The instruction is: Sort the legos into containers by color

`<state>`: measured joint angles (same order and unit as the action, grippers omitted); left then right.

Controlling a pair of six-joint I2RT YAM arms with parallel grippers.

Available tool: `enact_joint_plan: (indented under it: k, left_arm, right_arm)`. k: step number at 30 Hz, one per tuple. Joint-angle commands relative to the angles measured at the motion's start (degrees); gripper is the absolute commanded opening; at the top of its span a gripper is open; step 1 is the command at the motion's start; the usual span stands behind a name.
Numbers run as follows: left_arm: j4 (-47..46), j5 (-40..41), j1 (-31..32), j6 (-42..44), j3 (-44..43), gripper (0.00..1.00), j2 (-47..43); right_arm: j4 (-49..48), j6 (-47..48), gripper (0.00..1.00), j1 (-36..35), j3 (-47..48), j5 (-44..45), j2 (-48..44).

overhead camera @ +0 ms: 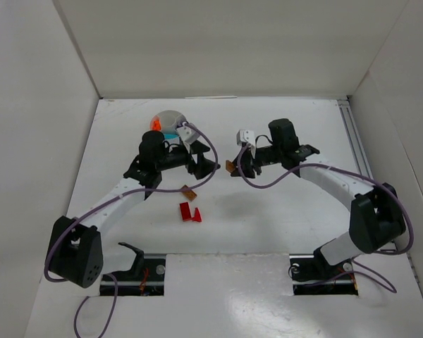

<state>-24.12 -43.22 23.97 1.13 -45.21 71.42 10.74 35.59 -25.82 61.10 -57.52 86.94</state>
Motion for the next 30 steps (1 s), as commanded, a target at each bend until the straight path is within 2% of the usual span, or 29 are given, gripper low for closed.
enact_joint_plan:
  k: [1, 2, 3, 7, 9, 13, 15, 18, 23, 30]
  left_arm:
    - [-2.25, -14.25, -0.41, 1.53, 0.74, 0.75, -1.98]
    - [-3.64, -14.95, -0.41, -0.49, 0.74, 0.74, -1.98]
    - [-5.66, -14.27, -0.41, -7.47, 1.43, 0.74, -1.98]
    - [-8.92, -8.21, 1.16, -18.06, 2.49, 0.7, -2.6]
    - [-10.06, -5.83, 1.7, -20.01, 3.37, 0.7, -4.53]
    - [-11.38, -4.41, 2.23, -25.11, 6.09, 0.68, -7.34]
    - [-11.39, -2.76, 2.23, -26.69, 7.24, 0.62, -9.35]
    - [-11.39, -0.12, 2.23, -28.02, 8.38, 0.61, -10.51]
    - [-11.39, 2.52, 3.28, -28.64, 8.91, 0.61, -10.6]
    - [-11.39, 1.39, 5.73, -28.02, 8.91, 0.6, -8.84]
  right_arm:
    - [2.96, 2.02, 0.0, -4.22, 0.86, 4.48, -6.05]
    - [3.75, 2.02, 0.0, -5.63, 0.34, 13.57, -7.29]
    - [3.76, 1.07, 0.0, -7.03, 0.33, 17.66, -8.61]
    - [1.48, -2.63, 0.0, -12.57, -2.91, 27.97, -13.89]
    - [1.47, -5.18, 0.0, -13.81, -3.97, 34.62, -16.0]
    - [0.33, -6.41, 0.0, -16.89, -4.59, 40.02, -18.73]
    - [-0.28, -6.41, 0.0, -19.34, -5.11, 42.91, -19.25]
    - [-0.28, -6.94, 0.0, -21.89, -5.11, 46.61, -18.74]
    - [-1.51, -7.47, 0.0, -23.31, -4.59, 48.46, -18.21]
    - [-3.54, -8.08, 0.0, -23.92, -4.59, 48.99, -18.73]
